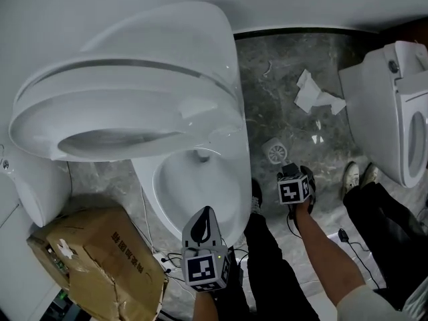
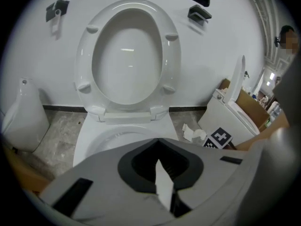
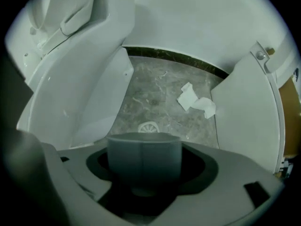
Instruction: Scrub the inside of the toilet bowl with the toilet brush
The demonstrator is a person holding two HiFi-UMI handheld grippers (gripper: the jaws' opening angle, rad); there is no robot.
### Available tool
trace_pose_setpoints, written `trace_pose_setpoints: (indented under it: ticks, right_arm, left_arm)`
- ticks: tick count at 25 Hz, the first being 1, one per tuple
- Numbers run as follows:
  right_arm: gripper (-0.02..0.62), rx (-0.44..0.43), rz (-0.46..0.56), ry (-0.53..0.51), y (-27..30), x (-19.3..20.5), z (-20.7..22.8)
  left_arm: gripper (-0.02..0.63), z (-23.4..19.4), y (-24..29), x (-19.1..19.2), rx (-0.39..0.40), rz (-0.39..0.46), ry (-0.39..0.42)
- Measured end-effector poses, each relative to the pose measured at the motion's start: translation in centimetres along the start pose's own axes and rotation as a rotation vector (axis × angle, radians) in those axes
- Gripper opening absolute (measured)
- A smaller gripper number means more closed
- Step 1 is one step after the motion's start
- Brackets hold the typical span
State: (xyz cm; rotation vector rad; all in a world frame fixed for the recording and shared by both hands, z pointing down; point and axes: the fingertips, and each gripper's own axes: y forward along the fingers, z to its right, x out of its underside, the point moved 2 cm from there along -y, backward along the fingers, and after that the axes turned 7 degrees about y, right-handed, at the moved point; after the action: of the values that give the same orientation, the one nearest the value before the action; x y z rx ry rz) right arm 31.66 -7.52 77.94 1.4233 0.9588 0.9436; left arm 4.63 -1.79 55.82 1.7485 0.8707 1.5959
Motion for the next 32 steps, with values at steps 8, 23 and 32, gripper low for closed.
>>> trace_pose_setpoints:
  ticks: [8, 23, 32]
  right_arm:
    - [0.262, 0.067, 0.053, 0.057, 0.0, -0.8, -0.7]
    - [0.264, 0.034, 0.222, -0.028, -10.4, 2.3, -0.9]
    - [0.265, -0.011, 0.406, -0.074, -24.1, 5.8, -3.8]
  left_arm:
    - [0.026, -0.2, 0.3, -0.8, 0.010, 0.014, 0.023]
    - [0.026, -0.9, -4.0, -1.3, 0.025, 0.090, 0.024]
    - [0.026, -2.4, -11.5, -1.8, 0.060, 0.206, 0.014]
